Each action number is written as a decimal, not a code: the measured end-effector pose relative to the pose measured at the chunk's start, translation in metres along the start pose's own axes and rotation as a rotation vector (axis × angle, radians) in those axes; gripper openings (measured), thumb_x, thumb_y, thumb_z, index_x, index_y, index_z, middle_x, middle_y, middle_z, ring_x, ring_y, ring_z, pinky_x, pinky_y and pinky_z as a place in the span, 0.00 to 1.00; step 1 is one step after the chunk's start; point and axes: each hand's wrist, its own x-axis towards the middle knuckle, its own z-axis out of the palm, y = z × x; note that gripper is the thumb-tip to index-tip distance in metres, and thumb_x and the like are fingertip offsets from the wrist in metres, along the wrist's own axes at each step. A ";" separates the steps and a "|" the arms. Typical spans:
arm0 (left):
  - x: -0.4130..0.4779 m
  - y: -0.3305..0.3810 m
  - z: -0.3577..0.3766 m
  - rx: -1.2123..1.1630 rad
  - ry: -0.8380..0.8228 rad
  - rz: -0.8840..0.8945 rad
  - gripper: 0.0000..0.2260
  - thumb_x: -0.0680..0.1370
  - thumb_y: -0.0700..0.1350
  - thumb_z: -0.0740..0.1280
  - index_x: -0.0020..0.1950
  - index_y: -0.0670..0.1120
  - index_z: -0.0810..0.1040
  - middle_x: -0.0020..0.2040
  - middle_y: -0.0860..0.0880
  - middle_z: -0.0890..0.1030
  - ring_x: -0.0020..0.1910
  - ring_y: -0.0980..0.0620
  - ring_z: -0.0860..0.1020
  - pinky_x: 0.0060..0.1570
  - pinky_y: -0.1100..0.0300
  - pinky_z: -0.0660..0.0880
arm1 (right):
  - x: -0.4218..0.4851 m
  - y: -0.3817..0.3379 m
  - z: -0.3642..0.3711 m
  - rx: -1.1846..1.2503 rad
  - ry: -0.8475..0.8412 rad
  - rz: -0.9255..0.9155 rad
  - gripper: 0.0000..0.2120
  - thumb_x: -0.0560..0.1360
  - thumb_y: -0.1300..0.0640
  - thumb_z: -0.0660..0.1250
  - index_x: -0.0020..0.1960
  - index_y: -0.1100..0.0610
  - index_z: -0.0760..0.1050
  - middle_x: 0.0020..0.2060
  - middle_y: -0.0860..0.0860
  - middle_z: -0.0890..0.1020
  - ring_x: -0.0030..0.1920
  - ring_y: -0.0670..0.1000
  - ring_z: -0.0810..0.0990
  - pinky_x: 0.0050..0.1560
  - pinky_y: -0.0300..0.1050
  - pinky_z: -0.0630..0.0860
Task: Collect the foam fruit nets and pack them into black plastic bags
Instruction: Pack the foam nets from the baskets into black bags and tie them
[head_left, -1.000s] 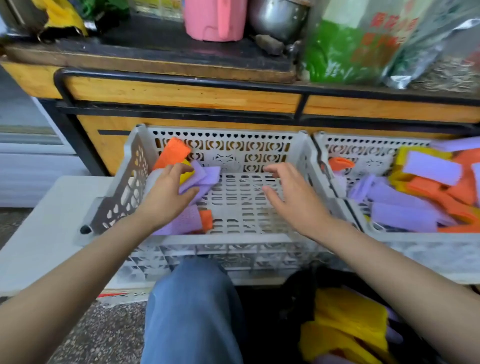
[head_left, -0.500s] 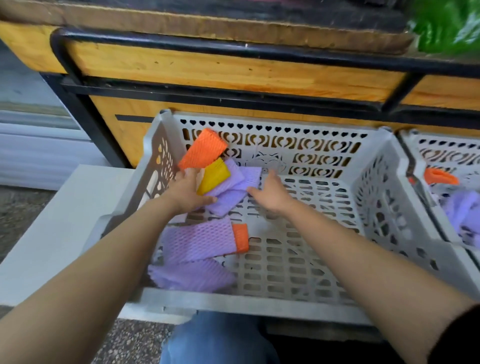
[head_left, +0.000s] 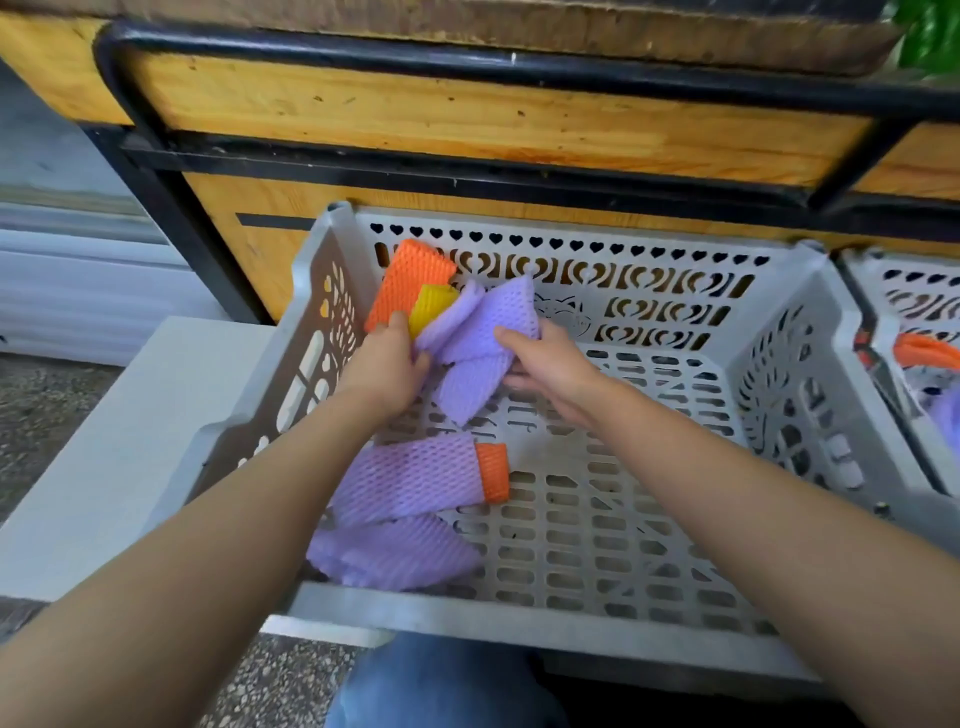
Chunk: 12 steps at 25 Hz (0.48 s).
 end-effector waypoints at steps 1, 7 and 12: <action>-0.005 0.005 -0.005 -0.042 0.035 0.034 0.12 0.79 0.42 0.61 0.58 0.36 0.66 0.53 0.34 0.75 0.52 0.36 0.75 0.44 0.51 0.66 | -0.010 -0.007 -0.005 -0.008 0.013 -0.032 0.11 0.80 0.60 0.59 0.61 0.61 0.69 0.52 0.56 0.80 0.49 0.51 0.81 0.45 0.40 0.81; -0.047 0.055 -0.033 -0.380 0.312 0.162 0.11 0.80 0.41 0.61 0.59 0.37 0.67 0.42 0.49 0.68 0.41 0.52 0.68 0.38 0.64 0.59 | -0.074 -0.036 -0.039 -0.331 0.182 -0.232 0.13 0.75 0.58 0.62 0.55 0.66 0.72 0.48 0.64 0.80 0.49 0.62 0.80 0.51 0.66 0.76; -0.090 0.103 -0.033 -0.478 0.319 0.414 0.17 0.77 0.39 0.64 0.65 0.38 0.68 0.56 0.46 0.73 0.57 0.48 0.71 0.52 0.67 0.63 | -0.156 -0.071 -0.039 -0.097 0.078 -0.336 0.11 0.77 0.53 0.64 0.56 0.58 0.72 0.52 0.55 0.81 0.51 0.52 0.81 0.56 0.54 0.78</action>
